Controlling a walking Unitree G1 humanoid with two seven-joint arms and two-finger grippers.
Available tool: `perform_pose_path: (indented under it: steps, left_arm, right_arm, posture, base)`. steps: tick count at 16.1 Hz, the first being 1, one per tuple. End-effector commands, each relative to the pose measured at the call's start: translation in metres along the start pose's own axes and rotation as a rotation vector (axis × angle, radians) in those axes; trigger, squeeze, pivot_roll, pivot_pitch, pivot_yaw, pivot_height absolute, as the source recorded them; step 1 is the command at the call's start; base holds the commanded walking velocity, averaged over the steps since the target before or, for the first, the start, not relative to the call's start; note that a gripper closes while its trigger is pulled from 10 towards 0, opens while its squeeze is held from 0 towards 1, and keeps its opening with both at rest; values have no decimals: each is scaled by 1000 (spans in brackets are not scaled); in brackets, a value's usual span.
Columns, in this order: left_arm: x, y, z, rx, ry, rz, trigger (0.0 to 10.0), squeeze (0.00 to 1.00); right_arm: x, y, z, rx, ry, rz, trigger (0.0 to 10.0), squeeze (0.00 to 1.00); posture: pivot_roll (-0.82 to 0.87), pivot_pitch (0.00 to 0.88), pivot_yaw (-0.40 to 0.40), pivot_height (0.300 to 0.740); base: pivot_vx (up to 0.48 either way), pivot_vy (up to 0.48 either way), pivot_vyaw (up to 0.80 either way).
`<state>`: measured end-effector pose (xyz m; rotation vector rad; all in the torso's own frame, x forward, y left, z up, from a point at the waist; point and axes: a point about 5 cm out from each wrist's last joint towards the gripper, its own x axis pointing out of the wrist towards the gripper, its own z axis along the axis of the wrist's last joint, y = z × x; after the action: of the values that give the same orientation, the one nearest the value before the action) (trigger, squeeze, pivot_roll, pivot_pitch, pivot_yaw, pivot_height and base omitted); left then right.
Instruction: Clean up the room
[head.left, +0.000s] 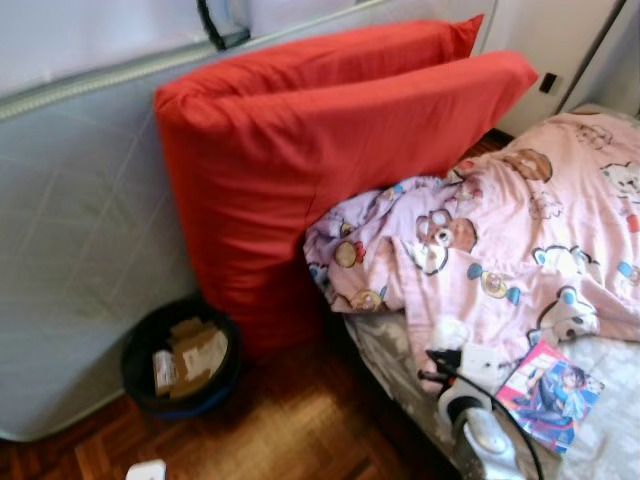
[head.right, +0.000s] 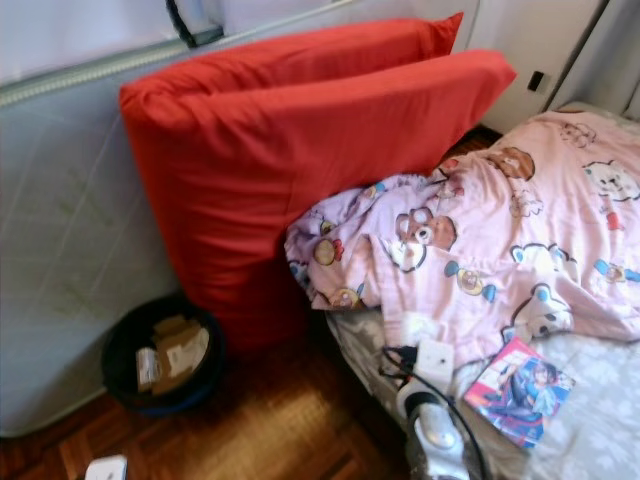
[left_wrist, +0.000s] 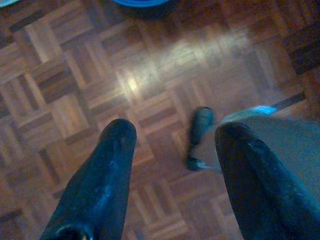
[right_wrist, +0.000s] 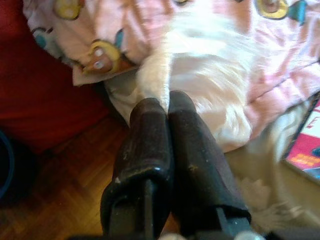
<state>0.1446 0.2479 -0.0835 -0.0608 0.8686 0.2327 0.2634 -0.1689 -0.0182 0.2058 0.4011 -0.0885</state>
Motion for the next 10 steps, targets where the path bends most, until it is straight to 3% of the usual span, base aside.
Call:
perform_pose_path:
  steps: [1,5,10]
  left_arm:
    - [-4,9,-10,0,35,20,10000,0]
    - [-4,9,-10,0,32,18,10000,0]
    - [-2,-5,-9,2,32,3,10000,0]
  right_arm:
    - [0,10,-2,10,10,24,10000,0]
    - [1,11,-2,6,12,30,10000,0]
    - [2,13,-1,4,15,37,10000,0]
  posture:
    - [84,124,2,740]
    - [85,118,4,740]
    - [84,97,4,740]
  base:
    - [0,330,0]
    - [0,324,0]
    - [0,322,0]
